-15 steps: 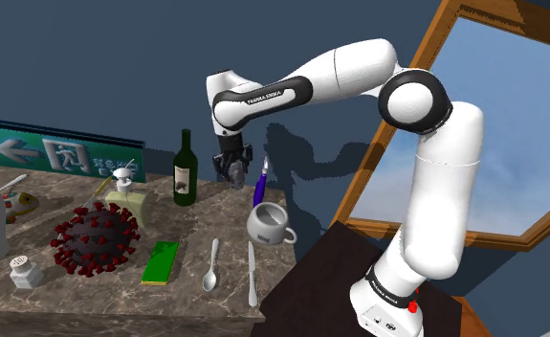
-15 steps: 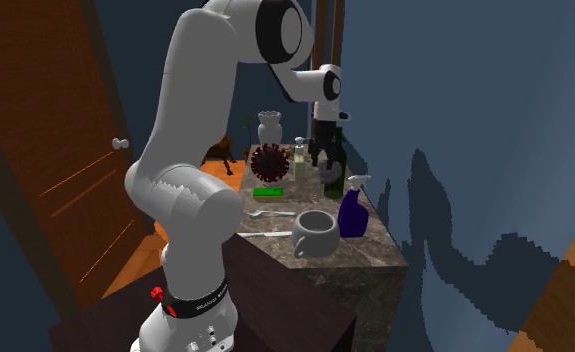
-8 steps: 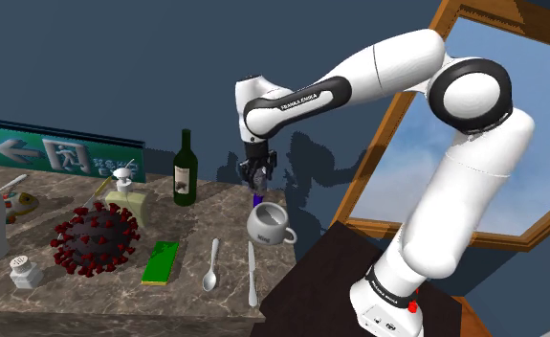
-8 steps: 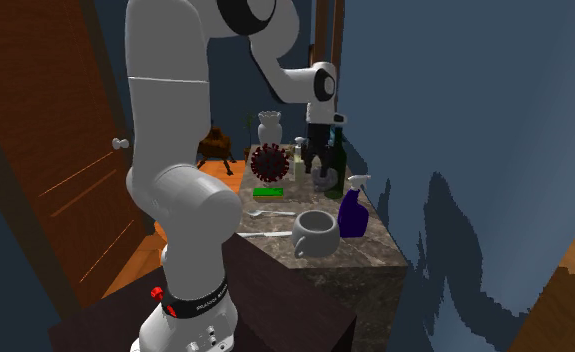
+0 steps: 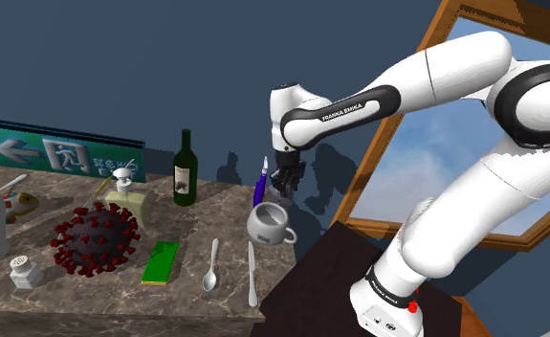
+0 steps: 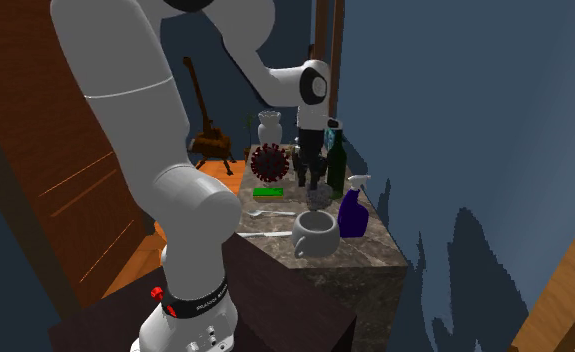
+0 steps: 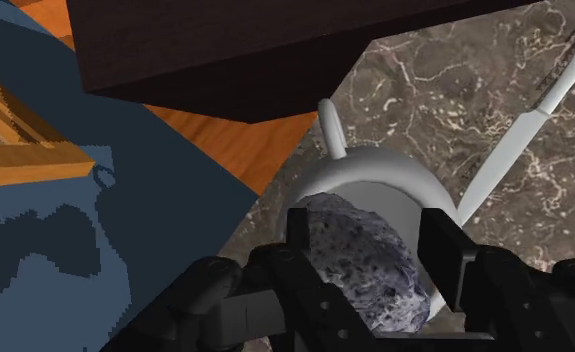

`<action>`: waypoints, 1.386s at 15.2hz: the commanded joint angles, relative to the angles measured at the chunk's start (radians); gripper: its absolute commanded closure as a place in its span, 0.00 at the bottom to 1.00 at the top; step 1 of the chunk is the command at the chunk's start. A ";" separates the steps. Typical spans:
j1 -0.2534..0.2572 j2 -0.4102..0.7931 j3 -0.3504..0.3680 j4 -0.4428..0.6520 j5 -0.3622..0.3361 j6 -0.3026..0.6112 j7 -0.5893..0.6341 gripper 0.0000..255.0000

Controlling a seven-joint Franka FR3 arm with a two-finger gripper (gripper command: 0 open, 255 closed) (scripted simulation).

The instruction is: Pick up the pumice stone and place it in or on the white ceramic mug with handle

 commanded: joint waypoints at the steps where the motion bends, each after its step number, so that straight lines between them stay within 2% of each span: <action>1: 0.000 -0.019 -0.001 -0.047 0.000 0.029 0.001 1.00; 5: -0.002 0.018 0.000 -0.070 -0.007 0.088 0.010 1.00; 6: -0.002 0.008 -0.001 -0.063 -0.006 0.071 0.007 1.00; 7: -0.002 0.008 -0.001 -0.063 -0.006 0.071 0.007 0.00; 12: -0.019 0.293 -0.058 0.166 0.101 0.035 -0.446 0.00; 13: -0.025 0.318 -0.056 0.189 0.110 0.027 -0.481 0.00; 21: -0.026 0.353 -0.054 0.119 0.108 0.132 -0.480 0.00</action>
